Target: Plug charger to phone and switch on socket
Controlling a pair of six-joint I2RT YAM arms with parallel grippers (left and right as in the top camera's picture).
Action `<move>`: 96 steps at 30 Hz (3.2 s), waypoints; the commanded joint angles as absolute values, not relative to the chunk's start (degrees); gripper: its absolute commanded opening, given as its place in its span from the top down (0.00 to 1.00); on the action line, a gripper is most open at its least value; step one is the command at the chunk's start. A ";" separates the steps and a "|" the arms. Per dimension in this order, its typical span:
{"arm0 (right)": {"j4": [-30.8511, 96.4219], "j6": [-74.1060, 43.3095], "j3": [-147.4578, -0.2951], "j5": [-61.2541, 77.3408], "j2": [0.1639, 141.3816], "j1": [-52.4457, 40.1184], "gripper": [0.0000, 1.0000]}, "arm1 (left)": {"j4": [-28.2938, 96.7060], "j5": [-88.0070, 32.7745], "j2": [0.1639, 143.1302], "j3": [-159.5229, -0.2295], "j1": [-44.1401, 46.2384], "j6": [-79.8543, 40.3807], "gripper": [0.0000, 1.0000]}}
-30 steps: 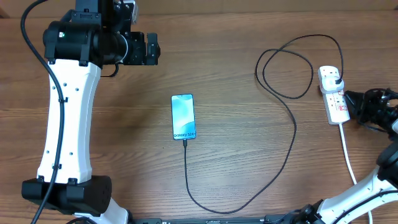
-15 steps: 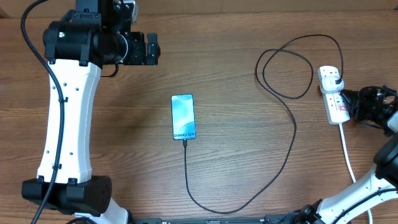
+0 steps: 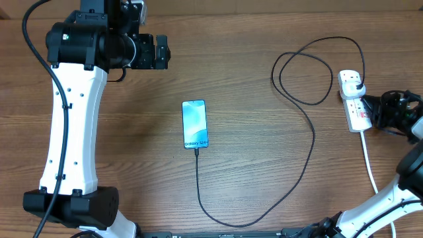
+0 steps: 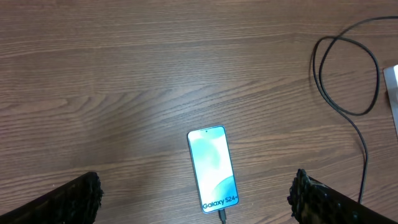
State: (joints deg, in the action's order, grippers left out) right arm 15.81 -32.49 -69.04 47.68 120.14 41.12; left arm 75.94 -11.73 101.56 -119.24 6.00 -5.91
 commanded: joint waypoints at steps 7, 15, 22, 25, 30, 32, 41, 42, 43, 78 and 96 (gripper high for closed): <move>19.73 -31.03 -68.58 43.48 120.57 37.28 0.96 | 76.14 -11.44 101.89 -119.09 6.39 -5.78 0.01; 21.80 -31.07 -71.09 50.37 117.82 40.77 0.96 | 76.14 -11.44 101.91 -119.09 6.39 -5.78 0.01; 29.23 -26.48 -72.10 51.11 103.11 43.29 0.96 | 76.14 -11.44 101.91 -119.09 6.39 -5.78 0.00; 32.99 -23.49 -72.10 51.07 95.39 43.00 0.96 | 76.14 -11.42 101.91 -119.09 6.39 -5.78 0.01; 40.32 -15.77 -72.10 51.07 83.46 39.94 0.96 | 76.14 -11.44 101.89 -119.09 6.39 -5.78 0.00; 43.59 -12.84 -72.10 50.22 78.83 37.87 0.96 | 76.14 -11.44 101.89 -119.09 6.39 -5.78 0.00; 59.33 -6.31 -72.10 31.35 59.99 21.63 0.96 | 76.14 -11.44 101.91 -119.09 6.39 -5.78 0.00; 60.77 -6.07 -72.10 28.27 57.98 19.22 0.96 | 76.14 -11.44 101.91 -119.09 6.39 -5.78 0.00; 62.02 -6.09 -72.10 25.85 56.34 17.12 0.96 | 76.14 -11.42 101.91 -119.09 6.39 -5.78 0.00; 71.75 -4.38 -72.07 15.03 50.00 8.58 0.00 | 76.14 -11.44 101.91 -119.09 6.39 -5.78 0.00; 35.75 -3.99 -47.40 8.56 33.85 -0.01 0.00 | 76.14 -11.44 101.91 -119.09 6.39 -5.78 0.01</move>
State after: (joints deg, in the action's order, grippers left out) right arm 41.06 -4.36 -53.65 12.03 38.98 2.98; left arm 76.12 -11.70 101.56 -119.24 6.00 -5.91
